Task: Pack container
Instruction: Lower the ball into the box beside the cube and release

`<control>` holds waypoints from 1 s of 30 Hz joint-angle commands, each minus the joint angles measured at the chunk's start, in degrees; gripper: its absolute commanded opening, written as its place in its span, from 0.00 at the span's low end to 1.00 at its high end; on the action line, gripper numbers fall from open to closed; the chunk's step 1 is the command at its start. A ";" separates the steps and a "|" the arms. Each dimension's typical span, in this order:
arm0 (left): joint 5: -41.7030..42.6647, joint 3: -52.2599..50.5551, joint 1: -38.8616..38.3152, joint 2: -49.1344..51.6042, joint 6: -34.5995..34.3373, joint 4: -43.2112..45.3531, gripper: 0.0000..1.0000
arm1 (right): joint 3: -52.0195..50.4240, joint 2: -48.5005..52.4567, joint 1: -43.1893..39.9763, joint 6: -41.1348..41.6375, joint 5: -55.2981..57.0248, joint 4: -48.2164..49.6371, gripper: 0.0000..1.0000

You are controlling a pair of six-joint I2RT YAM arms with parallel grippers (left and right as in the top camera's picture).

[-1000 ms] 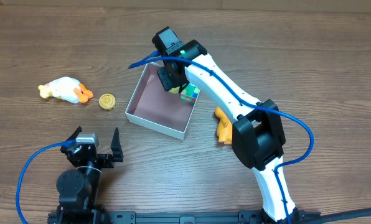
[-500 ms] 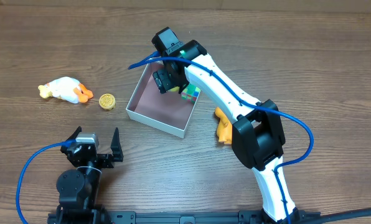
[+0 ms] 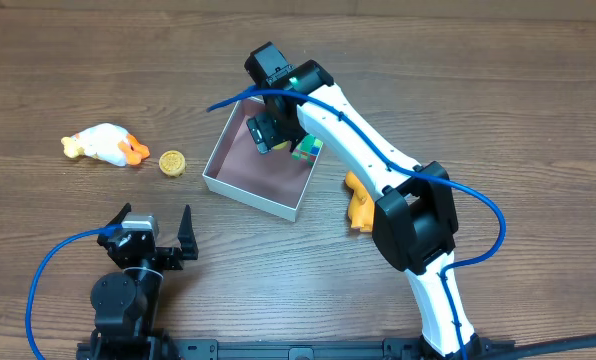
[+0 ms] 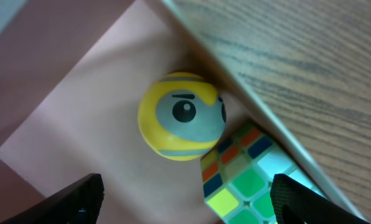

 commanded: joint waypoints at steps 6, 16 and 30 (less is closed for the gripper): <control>0.79 -0.15 0.31 -0.39 0.50 0.07 1.00 | 1.66 -0.33 2.54 0.48 -0.07 -2.84 0.73; 0.79 -0.15 0.31 -0.39 0.50 0.07 1.00 | 1.66 -5.40 2.51 3.93 0.00 -7.85 0.30; 0.79 -0.15 0.31 -0.39 0.50 0.09 1.00 | 1.55 -5.44 2.45 4.76 1.03 -12.24 0.23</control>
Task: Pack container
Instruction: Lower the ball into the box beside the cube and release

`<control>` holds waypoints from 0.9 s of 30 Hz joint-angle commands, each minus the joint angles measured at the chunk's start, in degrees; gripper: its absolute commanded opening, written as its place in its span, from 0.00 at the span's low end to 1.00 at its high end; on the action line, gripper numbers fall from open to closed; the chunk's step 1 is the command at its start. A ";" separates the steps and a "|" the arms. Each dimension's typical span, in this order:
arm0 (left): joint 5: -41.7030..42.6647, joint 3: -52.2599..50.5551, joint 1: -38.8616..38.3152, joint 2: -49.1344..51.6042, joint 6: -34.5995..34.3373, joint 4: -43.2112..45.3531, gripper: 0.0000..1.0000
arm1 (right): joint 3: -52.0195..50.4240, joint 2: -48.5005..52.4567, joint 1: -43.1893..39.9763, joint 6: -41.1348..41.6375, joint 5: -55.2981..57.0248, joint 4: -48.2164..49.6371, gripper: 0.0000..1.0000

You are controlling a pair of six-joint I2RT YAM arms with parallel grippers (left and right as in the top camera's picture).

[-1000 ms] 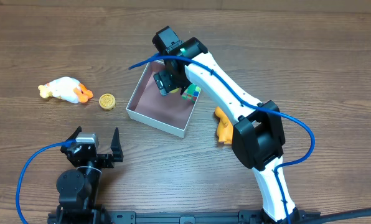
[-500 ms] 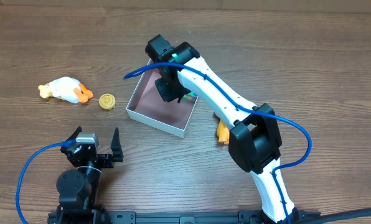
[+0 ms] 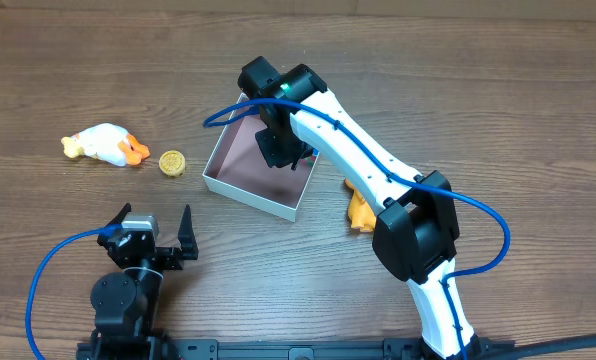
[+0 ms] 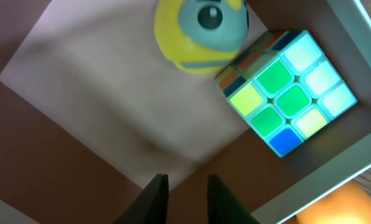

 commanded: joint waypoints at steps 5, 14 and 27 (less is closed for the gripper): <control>0.79 -0.15 0.31 -0.39 0.48 0.07 1.00 | 1.40 -2.93 -0.15 0.87 1.92 -0.24 0.23; 0.79 -0.15 0.31 -0.39 0.48 0.07 1.00 | -1.90 -2.93 -0.15 2.27 2.99 0.66 0.22; 0.79 -0.15 0.31 -0.39 0.48 0.09 1.00 | -4.98 -2.91 -0.17 3.69 6.60 0.72 0.22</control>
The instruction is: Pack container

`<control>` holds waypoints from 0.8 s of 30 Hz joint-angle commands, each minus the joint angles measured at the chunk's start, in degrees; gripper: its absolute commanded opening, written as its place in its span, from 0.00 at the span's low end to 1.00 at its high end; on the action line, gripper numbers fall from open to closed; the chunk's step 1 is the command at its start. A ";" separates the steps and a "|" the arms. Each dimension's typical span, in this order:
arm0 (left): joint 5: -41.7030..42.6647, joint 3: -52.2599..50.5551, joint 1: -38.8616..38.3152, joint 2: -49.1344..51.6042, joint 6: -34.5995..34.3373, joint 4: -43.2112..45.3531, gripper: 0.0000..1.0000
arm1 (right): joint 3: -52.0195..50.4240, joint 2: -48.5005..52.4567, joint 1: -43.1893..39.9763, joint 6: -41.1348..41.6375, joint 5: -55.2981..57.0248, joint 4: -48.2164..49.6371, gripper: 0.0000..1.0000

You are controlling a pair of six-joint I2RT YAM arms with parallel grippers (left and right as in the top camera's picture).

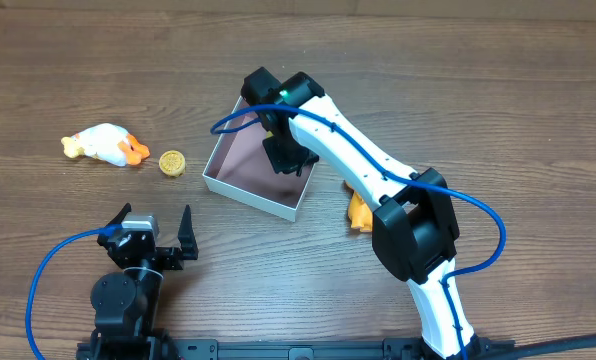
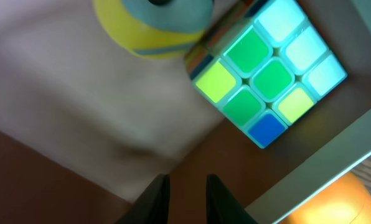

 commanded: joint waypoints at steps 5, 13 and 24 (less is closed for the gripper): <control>0.79 -0.15 0.31 -0.39 0.50 0.07 1.00 | -0.28 -2.89 -0.22 0.98 4.85 -0.22 0.22; 0.79 -0.15 0.31 -0.39 0.50 0.07 1.00 | -0.28 -2.91 -2.19 0.96 6.36 -0.72 0.22; 0.79 -0.15 0.31 -0.39 0.50 0.09 1.00 | -0.28 -2.91 -7.67 -0.26 6.16 0.33 0.22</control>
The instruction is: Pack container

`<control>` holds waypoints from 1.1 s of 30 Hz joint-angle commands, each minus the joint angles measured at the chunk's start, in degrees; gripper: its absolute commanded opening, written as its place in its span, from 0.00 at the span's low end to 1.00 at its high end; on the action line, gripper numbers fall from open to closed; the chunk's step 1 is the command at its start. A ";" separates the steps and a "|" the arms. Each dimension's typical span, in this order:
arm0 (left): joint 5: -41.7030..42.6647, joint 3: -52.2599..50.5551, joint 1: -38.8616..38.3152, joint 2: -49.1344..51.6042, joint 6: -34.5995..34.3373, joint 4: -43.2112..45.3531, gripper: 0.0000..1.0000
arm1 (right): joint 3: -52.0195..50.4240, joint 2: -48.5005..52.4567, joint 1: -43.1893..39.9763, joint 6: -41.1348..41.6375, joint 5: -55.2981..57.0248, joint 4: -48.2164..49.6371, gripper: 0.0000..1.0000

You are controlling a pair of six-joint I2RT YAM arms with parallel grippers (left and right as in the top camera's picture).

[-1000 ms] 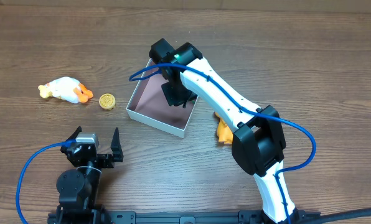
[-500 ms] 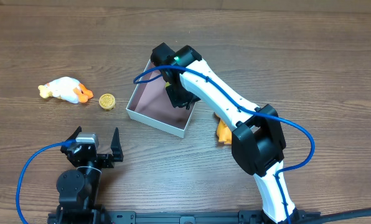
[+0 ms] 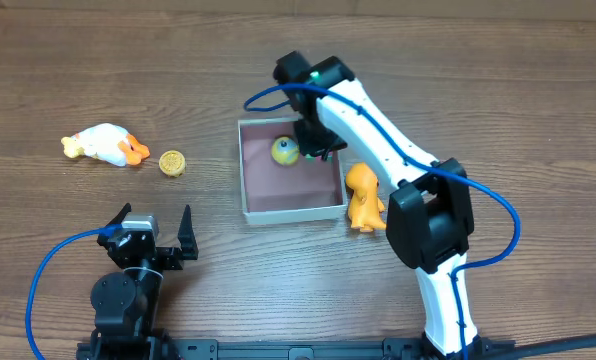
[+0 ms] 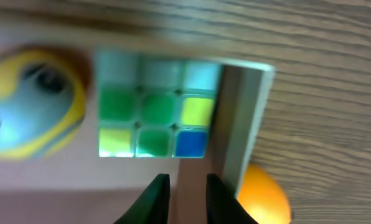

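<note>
The white box with a brown inside (image 3: 293, 212) lies square to the table at centre. A yellow ball with a grey face (image 3: 285, 151) rests in its far part, blurred at the left of the right wrist view as the ball (image 4: 30, 106). Next to it lies the colour cube (image 4: 153, 121), hidden under the arm from overhead. My right gripper (image 3: 313, 140) reaches into the box's far right corner; in the wrist view the right gripper (image 4: 187, 180) is shut with nothing between its fingers, just inside the box wall (image 4: 241, 124). The left gripper (image 3: 156, 228) rests open at the near left.
An orange toy figure (image 3: 362, 198) stands against the box's right outer wall, seen as the orange toy (image 4: 263, 196) beyond that wall. A white and orange duck (image 3: 103, 144) and a small yellow disc (image 3: 172, 163) lie at the far left.
The box has turned from a slanted pose to square and shifted right, now touching the orange toy. The right gripper, still shut inside it, has moved right with it. The ball now shows overhead.
The right gripper was open over the ball and cube in the slanted box. Then it was shut and lower inside the box beside the cube, and stayed so. Now the box sits turned and further right; the left arm never moved.
</note>
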 commanded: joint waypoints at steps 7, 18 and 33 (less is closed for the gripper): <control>0.79 -0.15 0.31 -0.39 0.48 0.07 1.00 | -0.20 -2.89 0.52 -2.43 0.31 2.47 0.28; 0.81 -0.15 0.31 -0.39 0.48 0.07 1.00 | -0.20 -2.89 5.97 -3.02 -5.55 4.37 0.29; 0.81 -0.15 0.31 -0.39 0.48 0.07 1.00 | -0.20 -2.89 12.66 -2.99 -6.64 5.46 0.30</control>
